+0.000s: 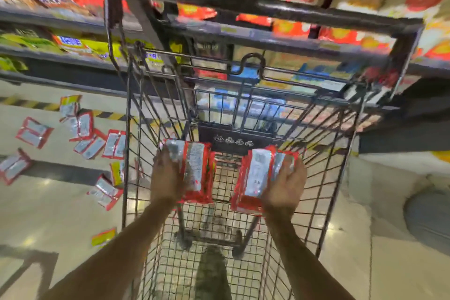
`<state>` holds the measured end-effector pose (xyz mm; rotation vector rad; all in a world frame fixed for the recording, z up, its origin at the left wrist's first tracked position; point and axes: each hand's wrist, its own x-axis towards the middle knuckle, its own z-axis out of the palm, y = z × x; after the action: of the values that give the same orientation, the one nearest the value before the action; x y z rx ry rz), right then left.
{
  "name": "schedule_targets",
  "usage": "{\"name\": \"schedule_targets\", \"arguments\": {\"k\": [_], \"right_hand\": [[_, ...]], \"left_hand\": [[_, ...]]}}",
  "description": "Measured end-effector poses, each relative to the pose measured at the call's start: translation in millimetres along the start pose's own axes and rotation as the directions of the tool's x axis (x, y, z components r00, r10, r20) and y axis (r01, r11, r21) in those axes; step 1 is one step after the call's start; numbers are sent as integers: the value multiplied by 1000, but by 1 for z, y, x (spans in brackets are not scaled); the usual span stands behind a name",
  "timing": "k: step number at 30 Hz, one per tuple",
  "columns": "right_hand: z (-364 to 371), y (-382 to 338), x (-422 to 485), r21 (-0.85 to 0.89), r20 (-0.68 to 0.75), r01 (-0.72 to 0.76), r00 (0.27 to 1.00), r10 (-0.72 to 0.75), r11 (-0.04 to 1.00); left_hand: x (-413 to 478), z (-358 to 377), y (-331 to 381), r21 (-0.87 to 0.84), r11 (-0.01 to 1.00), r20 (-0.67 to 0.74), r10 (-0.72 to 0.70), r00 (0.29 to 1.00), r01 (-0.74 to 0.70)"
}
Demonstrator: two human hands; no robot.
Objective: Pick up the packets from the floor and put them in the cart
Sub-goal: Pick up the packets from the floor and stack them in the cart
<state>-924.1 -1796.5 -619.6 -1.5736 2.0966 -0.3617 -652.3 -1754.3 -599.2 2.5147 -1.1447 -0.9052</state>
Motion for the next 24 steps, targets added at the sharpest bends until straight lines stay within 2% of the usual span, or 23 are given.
{"name": "schedule_targets", "arguments": {"k": [2, 3, 5, 7, 10, 13, 21, 24], "right_hand": [[9, 4, -7, -149, 1, 216, 976, -219, 965], [19, 13, -10, -225, 12, 281, 958, -286, 933], [28, 23, -13, -298, 115, 325, 946, -304, 898], [32, 34, -13, -379, 188, 325, 944, -272, 866], [22, 34, -16, -372, 205, 371, 927, -315, 851], [1, 18, -24, -324, 169, 422, 907, -387, 847], [-68, -75, -86, -379, 377, 488, 857, -350, 787], [-86, -108, -127, -378, 361, 540, 834, -418, 752]], "left_hand": [[-13, 15, -9, 266, 951, -3, 163, 987, -156], [-15, 22, -16, 359, 903, 52, 233, 971, -236], [-16, 35, -30, 427, 829, 174, 317, 932, -362], [-12, 41, -45, 447, 795, 243, 334, 911, -410], [-11, 31, -47, 456, 800, 259, 300, 918, -390], [-21, 1, -34, 487, 762, 215, 369, 904, -427], [-96, -104, -28, 553, 720, 68, 462, 884, -419], [-133, -142, -49, 539, 763, -19, 434, 901, -356]]}}
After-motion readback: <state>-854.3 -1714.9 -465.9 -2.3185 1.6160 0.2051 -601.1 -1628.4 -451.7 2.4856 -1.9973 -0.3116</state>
